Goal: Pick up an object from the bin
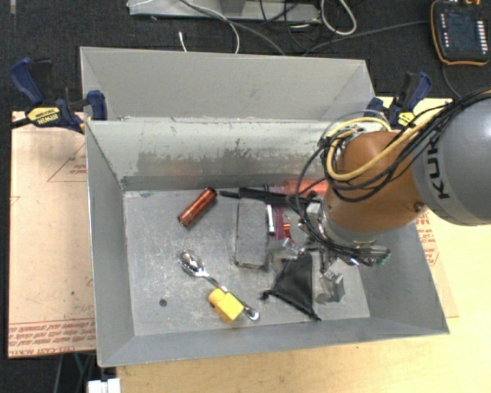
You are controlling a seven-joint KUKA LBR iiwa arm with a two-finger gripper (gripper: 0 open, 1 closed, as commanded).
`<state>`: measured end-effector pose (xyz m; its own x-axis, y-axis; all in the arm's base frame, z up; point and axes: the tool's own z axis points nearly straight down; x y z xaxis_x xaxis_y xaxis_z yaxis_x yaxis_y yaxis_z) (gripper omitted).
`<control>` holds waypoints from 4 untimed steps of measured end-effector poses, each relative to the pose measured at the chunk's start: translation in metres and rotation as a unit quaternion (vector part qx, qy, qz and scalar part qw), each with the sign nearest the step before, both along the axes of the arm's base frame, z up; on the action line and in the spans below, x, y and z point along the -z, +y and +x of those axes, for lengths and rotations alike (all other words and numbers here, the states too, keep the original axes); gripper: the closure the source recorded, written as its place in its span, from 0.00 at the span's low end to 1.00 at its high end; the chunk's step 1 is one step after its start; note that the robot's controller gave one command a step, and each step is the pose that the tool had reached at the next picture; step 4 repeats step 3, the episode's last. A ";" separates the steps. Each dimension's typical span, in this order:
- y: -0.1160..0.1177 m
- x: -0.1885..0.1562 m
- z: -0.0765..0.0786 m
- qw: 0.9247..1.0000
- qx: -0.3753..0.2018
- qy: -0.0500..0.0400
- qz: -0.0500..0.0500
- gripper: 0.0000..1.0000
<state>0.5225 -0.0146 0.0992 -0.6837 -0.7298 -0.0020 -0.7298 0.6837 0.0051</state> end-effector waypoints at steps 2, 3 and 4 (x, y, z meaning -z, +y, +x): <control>-0.013 0.028 0.012 0.988 -0.152 -0.002 0.001 1.00; -0.013 0.028 0.012 0.988 -0.152 -0.002 0.001 1.00; -0.013 0.028 0.012 0.988 -0.152 -0.002 0.001 1.00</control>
Offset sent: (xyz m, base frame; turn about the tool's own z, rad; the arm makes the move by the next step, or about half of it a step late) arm 0.0109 -0.0137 -0.0292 -0.3080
